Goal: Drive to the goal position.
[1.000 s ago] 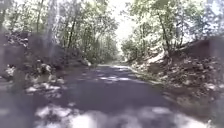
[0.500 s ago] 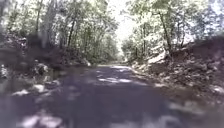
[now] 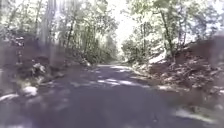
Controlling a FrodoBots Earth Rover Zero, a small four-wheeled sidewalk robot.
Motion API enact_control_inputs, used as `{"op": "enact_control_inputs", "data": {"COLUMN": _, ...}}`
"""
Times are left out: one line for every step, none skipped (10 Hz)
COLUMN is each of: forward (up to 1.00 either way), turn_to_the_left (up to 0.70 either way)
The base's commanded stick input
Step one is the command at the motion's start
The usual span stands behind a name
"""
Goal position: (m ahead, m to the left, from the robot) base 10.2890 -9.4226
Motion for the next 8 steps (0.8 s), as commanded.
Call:
{"op": "enact_control_inputs", "data": {"forward": 0.45, "turn_to_the_left": 0.05}}
{"op": "enact_control_inputs", "data": {"forward": 0.45, "turn_to_the_left": 0.18}}
{"op": "enact_control_inputs", "data": {"forward": 0.45, "turn_to_the_left": 0.27}}
{"op": "enact_control_inputs", "data": {"forward": 0.45, "turn_to_the_left": 0.19}}
{"op": "enact_control_inputs", "data": {"forward": 0.45, "turn_to_the_left": 0.00}}
{"op": "enact_control_inputs", "data": {"forward": 0.45, "turn_to_the_left": 0.00}}
{"op": "enact_control_inputs", "data": {"forward": 0.45, "turn_to_the_left": 0.00}}
{"op": "enact_control_inputs", "data": {"forward": 0.45, "turn_to_the_left": 0.00}}
